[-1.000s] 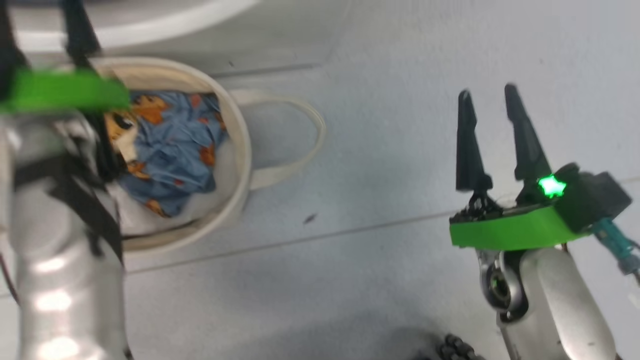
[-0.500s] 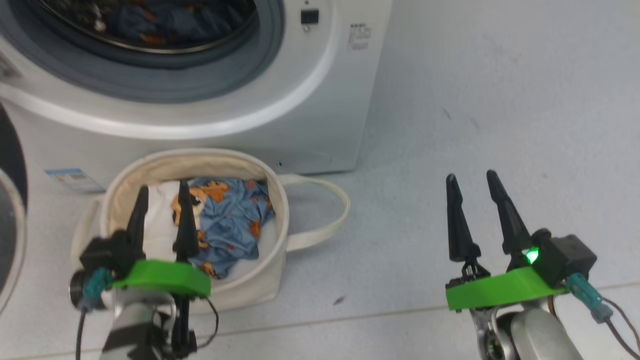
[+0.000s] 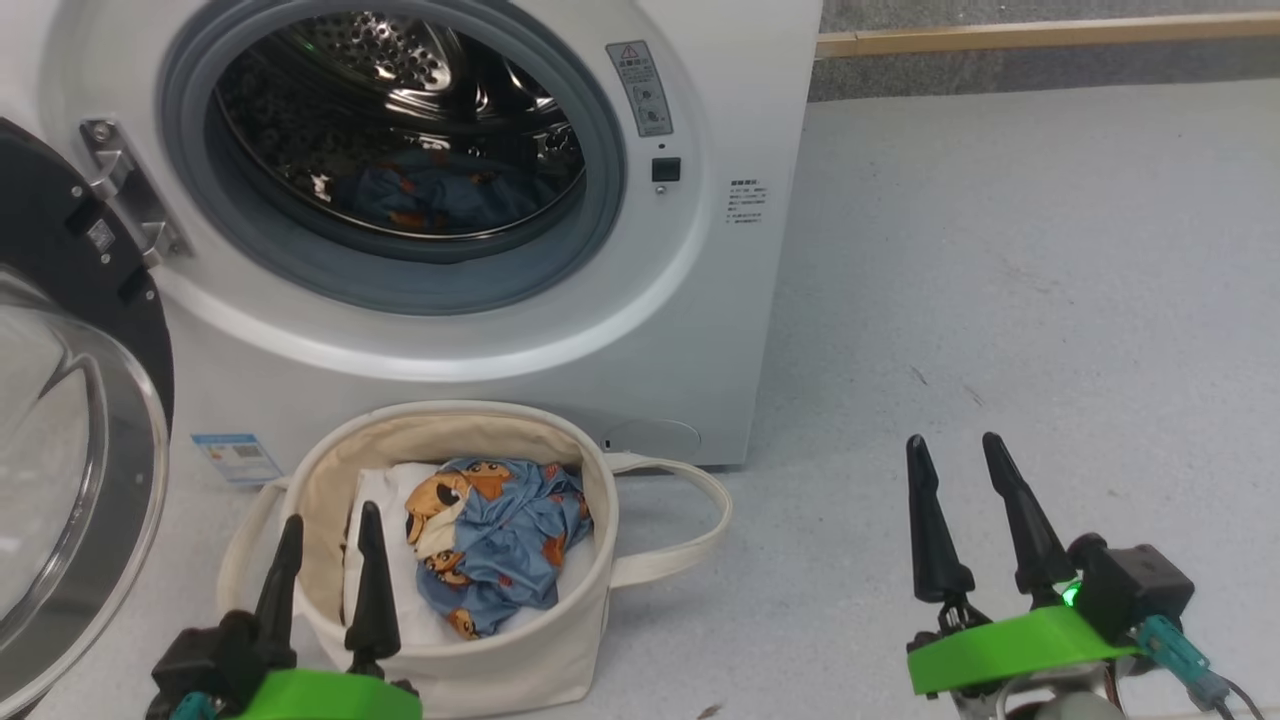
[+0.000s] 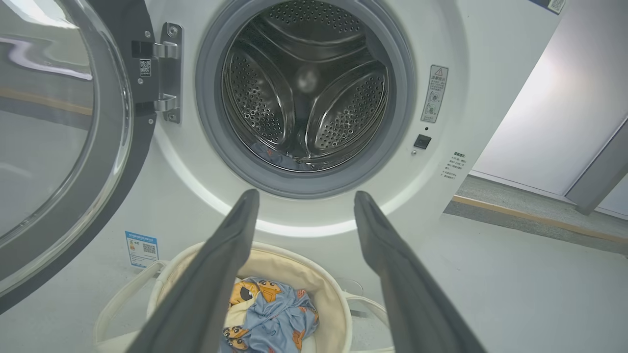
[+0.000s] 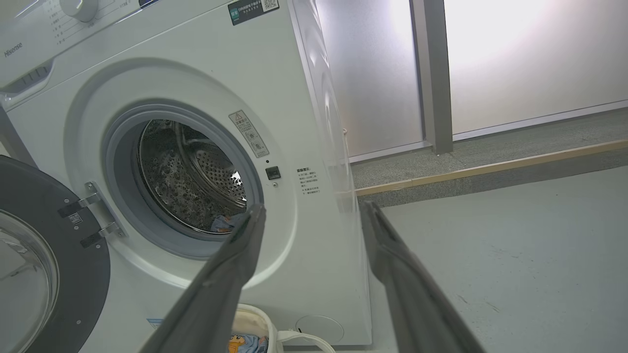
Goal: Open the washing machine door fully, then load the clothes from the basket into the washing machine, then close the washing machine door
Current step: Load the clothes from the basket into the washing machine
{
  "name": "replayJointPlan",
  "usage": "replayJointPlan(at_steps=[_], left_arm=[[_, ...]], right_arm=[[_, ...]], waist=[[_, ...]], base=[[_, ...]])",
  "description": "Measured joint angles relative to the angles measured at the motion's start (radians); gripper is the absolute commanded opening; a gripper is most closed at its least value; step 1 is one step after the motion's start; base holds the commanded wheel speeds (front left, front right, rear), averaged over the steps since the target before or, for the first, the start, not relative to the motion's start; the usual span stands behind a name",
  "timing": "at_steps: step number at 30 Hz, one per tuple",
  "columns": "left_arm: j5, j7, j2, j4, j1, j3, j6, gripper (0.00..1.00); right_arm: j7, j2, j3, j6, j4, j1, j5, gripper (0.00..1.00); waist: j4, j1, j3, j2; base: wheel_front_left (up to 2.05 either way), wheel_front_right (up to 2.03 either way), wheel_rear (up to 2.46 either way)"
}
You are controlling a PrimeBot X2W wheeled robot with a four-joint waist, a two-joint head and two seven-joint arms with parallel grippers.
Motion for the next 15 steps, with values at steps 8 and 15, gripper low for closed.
replayJointPlan(at_steps=[8, 15], left_arm=[[0.006, 0.000, 0.001, 0.009, 0.003, -0.034, -0.020, 1.00], [0.020, 0.000, 0.001, 0.007, 0.002, -0.060, -0.019, 1.00]], right_arm=[[0.000, 0.000, -0.002, 0.000, -0.001, 0.000, 0.020, 1.00], [0.000, 0.000, -0.002, 0.000, 0.004, 0.000, 0.015, 1.00]], waist=[[0.004, 0.0001, -0.008, 0.0000], [0.005, 0.0001, 0.005, 0.0000]], base=[[0.00, 0.00, 0.00], [0.00, 0.00, 0.00]])
